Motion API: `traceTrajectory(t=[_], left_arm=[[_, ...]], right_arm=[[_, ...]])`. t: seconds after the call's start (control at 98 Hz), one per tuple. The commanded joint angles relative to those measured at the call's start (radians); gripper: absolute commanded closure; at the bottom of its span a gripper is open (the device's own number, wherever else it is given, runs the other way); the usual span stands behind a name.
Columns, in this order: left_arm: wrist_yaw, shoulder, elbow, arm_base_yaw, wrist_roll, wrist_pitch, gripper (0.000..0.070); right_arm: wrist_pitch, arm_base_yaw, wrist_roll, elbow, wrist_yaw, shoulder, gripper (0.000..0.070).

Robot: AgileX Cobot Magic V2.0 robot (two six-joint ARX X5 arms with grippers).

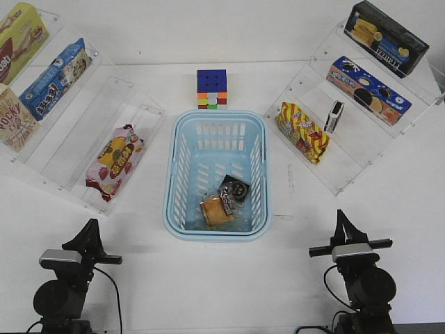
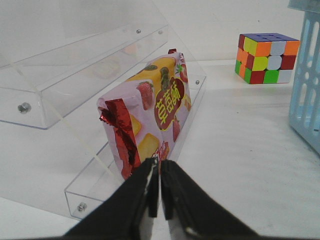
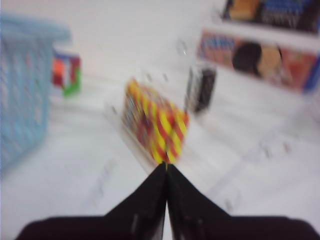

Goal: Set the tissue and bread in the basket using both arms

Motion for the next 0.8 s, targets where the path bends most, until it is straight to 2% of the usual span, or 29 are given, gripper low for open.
traceTrajectory(t=[0.0, 0.051, 0.224, 0.786], left_arm=[[0.001, -0.002, -0.02, 0.0, -0.002, 0.014, 0.0699], [0.001, -0.002, -0.02, 0.0, -0.002, 0.014, 0.0699], [0.001, -0.002, -0.02, 0.0, -0.002, 0.014, 0.0699], [0.001, -0.002, -0.02, 0.0, -0.002, 0.014, 0.0699]], right_arm=[[-0.047, -0.021, 0.023, -0.028, -0.002, -0.048, 0.07], [-0.142, -0.037, 0.049, -0.026, 0.0, -0.085, 0.07], [-0.128, -0.057, 0.09, -0.027, -0.002, -0.099, 0.07], [-0.104, -0.057, 0.09, -0.027, -0.002, -0.099, 0.07]])
